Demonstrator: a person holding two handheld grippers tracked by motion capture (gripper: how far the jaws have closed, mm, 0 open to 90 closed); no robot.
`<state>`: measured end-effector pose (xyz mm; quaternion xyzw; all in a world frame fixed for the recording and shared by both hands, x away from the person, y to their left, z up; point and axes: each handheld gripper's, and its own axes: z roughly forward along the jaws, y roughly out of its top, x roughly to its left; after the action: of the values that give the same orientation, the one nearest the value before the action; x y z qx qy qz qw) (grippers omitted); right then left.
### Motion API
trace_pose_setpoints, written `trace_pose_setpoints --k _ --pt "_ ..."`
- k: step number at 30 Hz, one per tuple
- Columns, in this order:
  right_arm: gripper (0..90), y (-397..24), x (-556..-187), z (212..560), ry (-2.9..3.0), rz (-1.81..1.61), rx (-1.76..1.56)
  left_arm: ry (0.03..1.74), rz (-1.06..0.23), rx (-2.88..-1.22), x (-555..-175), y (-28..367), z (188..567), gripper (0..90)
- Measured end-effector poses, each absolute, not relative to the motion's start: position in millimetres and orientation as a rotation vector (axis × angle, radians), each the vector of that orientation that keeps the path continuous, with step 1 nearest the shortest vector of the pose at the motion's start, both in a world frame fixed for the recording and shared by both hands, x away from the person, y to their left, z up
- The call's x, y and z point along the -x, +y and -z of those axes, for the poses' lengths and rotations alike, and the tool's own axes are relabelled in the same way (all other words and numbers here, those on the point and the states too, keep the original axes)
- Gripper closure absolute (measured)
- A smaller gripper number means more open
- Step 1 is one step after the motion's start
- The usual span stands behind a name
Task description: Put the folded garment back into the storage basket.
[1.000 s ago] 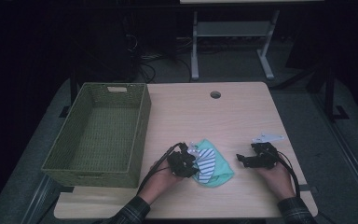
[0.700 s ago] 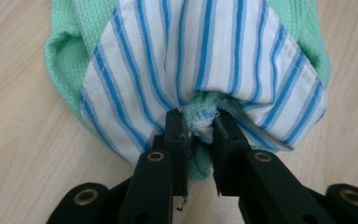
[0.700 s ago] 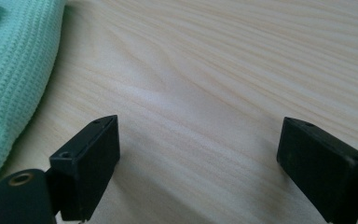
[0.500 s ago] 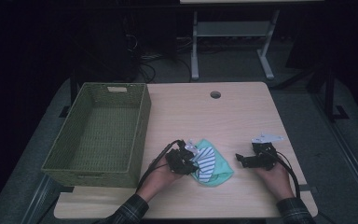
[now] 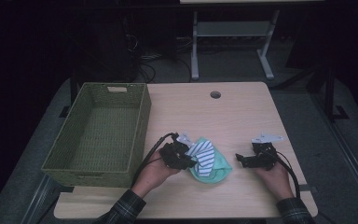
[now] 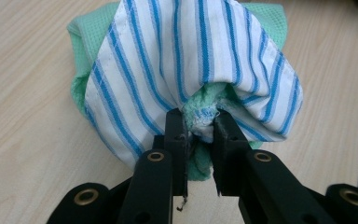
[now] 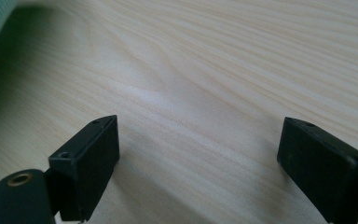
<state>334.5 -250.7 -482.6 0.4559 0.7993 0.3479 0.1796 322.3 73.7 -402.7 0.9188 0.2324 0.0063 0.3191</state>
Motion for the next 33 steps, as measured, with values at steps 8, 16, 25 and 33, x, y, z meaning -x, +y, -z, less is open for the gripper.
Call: trace_pose_setpoints --k 8,16,25,33 --pt "12.3 -251 -335 483 2.259 -0.983 -1.288 0.609 -0.027 -2.393 -323 78 387 77.6" --pt "12.2 -251 -335 483 2.258 -0.983 -1.290 0.603 -0.043 -2.386 -326 85 369 77.6" --pt "12.2 -251 -335 483 2.258 -0.982 -1.291 0.618 -0.094 -2.373 -329 97 346 77.6" --pt "12.2 -251 -335 483 2.251 -0.979 -1.298 0.631 -0.136 -2.366 -334 111 327 77.5"
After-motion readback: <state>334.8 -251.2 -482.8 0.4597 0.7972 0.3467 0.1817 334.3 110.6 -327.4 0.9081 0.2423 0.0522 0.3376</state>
